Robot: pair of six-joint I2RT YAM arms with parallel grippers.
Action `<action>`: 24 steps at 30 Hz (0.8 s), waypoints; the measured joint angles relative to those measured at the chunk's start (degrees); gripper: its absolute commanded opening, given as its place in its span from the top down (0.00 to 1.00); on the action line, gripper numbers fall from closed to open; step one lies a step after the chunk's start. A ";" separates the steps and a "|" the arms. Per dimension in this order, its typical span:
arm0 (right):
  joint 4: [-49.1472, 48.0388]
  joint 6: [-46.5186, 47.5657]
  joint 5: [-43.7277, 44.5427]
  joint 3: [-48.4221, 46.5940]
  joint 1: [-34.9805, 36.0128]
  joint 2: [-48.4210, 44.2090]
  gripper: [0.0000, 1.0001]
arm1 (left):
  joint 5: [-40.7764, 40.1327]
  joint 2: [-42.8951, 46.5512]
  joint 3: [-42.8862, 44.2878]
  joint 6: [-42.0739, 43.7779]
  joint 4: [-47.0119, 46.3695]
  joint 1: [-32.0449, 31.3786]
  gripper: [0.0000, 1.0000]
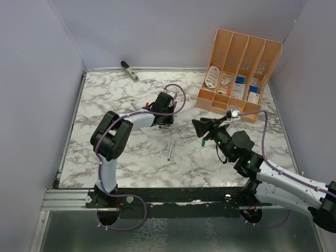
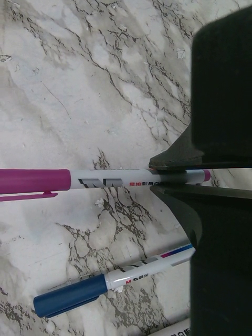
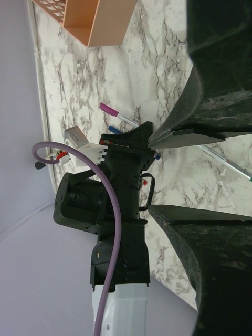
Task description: Insert the pens into the pen caps
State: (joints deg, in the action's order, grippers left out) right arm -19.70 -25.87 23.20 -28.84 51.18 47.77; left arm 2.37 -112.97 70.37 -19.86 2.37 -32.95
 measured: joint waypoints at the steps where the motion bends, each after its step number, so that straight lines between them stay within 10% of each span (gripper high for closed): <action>1: -0.02 -0.02 0.00 0.00 0.00 0.00 0.54 | 0.00 -0.09 0.13 -0.09 0.15 0.00 0.82; 24: 1.79 -1.11 2.32 0.48 0.00 -0.33 0.55 | -0.04 0.26 0.39 -0.74 1.05 -0.02 0.66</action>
State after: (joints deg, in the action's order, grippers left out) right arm -17.91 -26.98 25.52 -28.36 51.18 47.44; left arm 2.33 -112.71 70.76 -20.60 3.42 -32.97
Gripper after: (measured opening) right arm 0.462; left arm 0.329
